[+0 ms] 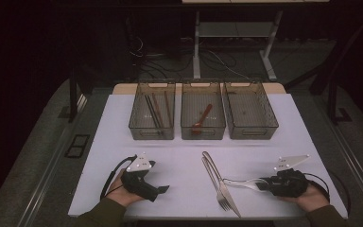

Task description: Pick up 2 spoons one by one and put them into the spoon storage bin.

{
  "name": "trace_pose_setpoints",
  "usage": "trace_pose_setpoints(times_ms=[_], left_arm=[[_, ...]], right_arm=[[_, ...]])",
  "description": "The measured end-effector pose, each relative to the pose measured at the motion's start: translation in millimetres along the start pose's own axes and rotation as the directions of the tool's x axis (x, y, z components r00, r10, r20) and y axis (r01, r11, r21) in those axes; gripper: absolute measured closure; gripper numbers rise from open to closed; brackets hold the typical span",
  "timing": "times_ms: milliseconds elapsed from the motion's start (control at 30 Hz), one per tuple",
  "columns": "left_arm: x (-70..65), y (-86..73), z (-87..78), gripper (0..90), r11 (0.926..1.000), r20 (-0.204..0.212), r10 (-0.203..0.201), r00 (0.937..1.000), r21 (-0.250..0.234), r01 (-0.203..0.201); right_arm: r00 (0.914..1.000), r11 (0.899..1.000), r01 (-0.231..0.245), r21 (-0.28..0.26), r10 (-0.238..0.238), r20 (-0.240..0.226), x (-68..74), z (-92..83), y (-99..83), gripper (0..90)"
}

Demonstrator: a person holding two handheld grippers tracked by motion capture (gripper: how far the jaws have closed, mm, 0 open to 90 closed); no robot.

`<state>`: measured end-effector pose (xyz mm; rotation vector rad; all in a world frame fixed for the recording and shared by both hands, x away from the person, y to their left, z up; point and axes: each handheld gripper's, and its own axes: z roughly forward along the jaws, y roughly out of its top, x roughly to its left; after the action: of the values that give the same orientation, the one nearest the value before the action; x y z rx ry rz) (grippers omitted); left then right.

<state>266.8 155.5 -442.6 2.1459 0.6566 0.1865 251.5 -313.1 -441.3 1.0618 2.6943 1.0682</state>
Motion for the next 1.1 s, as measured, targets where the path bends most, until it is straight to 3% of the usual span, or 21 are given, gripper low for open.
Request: trace_pose_setpoints(times_ms=[167,467,800,1100], left_arm=[[0.4,-0.4,-0.2,0.0,0.9999,0.005,0.003,1.0000,-0.011,-0.003],[3.8,-1.3,-1.5,0.0,0.9987,0.017,0.007,0.9998,-0.050,-0.006],[4.9,-1.4,0.7,0.0,0.9985,0.014,0.010,0.9999,-0.054,-0.009],[3.3,-0.8,1.1,0.0,0.9988,0.015,0.016,0.9998,-0.046,-0.015]], right_arm=[[0.9999,1.000,-0.005,-0.015,0.005,-0.016,-1.6,-1.9,-0.6,81.8],[1.0000,1.000,-0.003,-0.019,0.003,-0.001,-2.2,-4.3,0.4,82.3],[0.9982,0.997,-0.031,-0.073,0.034,0.049,-5.8,-13.2,2.0,82.3],[0.9936,0.989,-0.047,-0.142,0.061,0.095,-6.4,-18.6,14.3,82.5]])
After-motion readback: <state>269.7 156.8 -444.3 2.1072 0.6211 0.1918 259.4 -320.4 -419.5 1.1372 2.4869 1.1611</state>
